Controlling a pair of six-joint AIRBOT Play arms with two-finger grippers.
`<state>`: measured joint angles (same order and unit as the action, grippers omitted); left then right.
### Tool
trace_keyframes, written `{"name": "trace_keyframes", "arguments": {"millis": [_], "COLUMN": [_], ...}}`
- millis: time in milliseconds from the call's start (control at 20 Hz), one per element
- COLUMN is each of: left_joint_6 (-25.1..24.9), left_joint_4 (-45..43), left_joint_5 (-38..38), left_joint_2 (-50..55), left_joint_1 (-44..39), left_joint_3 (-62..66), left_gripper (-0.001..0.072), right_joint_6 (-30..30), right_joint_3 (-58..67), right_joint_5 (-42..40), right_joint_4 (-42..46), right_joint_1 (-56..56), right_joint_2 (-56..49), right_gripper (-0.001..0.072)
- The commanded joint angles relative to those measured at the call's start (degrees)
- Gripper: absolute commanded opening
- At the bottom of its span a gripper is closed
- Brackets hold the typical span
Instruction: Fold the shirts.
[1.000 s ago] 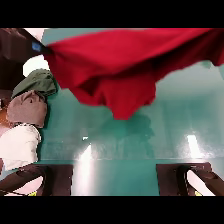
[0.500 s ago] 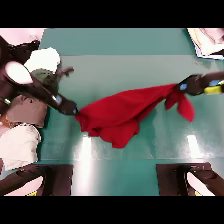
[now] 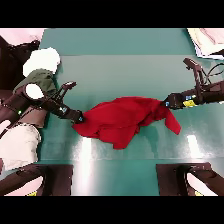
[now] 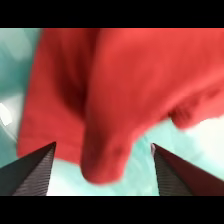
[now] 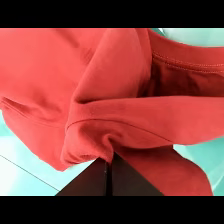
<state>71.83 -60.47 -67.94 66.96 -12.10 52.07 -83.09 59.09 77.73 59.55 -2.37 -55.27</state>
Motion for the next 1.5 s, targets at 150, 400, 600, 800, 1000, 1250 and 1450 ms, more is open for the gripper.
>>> {"name": "trace_keyframes", "arguments": {"millis": [150, 400, 600, 800, 1000, 1250, 1450], "left_joint_6": [-2.93, -2.78, -0.9, 0.9, 4.61, 4.74, 4.74], "left_joint_4": [6.43, 2.19, -0.74, -0.61, -2.64, -7.76, -9.01], "left_joint_5": [4.68, 3.41, 3.48, 3.8, 1.27, -3.23, -7.82], "left_joint_2": [0.07, 0.07, 0.07, 0.04, -0.22, -7.34, -11.69], "left_joint_1": [-0.68, -3.63, -3.76, -3.76, -3.74, -3.74, -3.74], "left_joint_3": [0.0, -0.02, 0.0, 0.02, 6.97, 35.98, 63.65], "left_gripper": [0.0244, 0.0246, 0.0244, 0.0024, 0.0023, 0.0023, 0.0023], "right_joint_6": [0.0, 0.0, 0.0, 0.0, 0.07, 0.04, 0.0], "right_joint_3": [-0.39, -0.22, -0.22, -0.2, 7.58, 37.83, 64.78], "right_joint_5": [-2.25, -2.12, -1.36, -1.01, -1.75, 1.44, 8.11], "right_joint_4": [0.2, 0.09, 0.0, 0.02, 0.61, 0.55, 0.52], "right_joint_1": [0.09, 0.11, 0.09, 0.11, 0.13, 4.02, 10.14], "right_joint_2": [2.34, 2.97, 2.97, 2.97, 2.93, 0.26, -4.9], "right_gripper": [0.0014, 0.0014, 0.0014, 0.0014, 0.0014, 0.0014, 0.0013]}}
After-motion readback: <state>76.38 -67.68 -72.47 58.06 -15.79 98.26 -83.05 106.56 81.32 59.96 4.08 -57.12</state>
